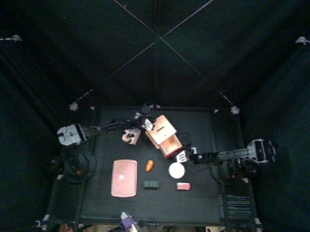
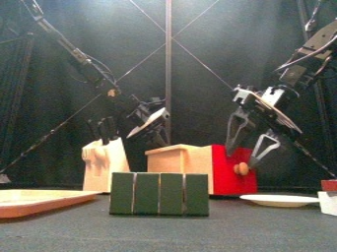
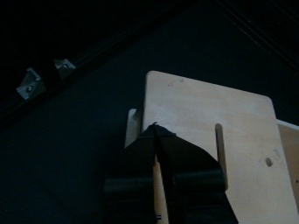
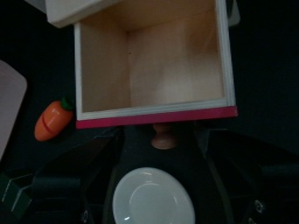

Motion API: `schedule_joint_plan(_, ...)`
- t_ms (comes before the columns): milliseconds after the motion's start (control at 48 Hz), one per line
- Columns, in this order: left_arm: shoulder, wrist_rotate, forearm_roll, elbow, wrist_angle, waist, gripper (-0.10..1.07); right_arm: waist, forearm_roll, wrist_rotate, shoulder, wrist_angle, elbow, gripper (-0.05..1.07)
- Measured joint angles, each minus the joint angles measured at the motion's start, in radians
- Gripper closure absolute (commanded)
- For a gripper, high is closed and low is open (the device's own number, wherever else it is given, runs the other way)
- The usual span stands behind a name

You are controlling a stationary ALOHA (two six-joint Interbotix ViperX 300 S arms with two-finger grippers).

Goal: Close drawer

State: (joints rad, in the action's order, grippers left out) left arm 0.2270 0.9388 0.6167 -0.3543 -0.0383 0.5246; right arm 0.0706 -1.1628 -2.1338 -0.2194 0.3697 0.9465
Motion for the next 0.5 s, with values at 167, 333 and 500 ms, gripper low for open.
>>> schedule_joint_plan(167, 0.003, 0.0, 0.0, 0.002, 0.0, 0.0, 0.62, 0.032, -0.023, 0.0, 0.015, 0.0, -0.012, 0.07)
schedule_joint_plan(333, 0.005, 0.0, 0.0, 0.003, 0.0, 0.0, 0.62, 0.077, -0.054, 0.0, 0.038, -0.006, -0.035, 0.07)
schedule_joint_plan(500, 0.006, 0.0, 0.0, 0.005, -0.002, 0.0, 0.62, 0.117, -0.089, -0.002, 0.072, -0.037, -0.072, 0.07)
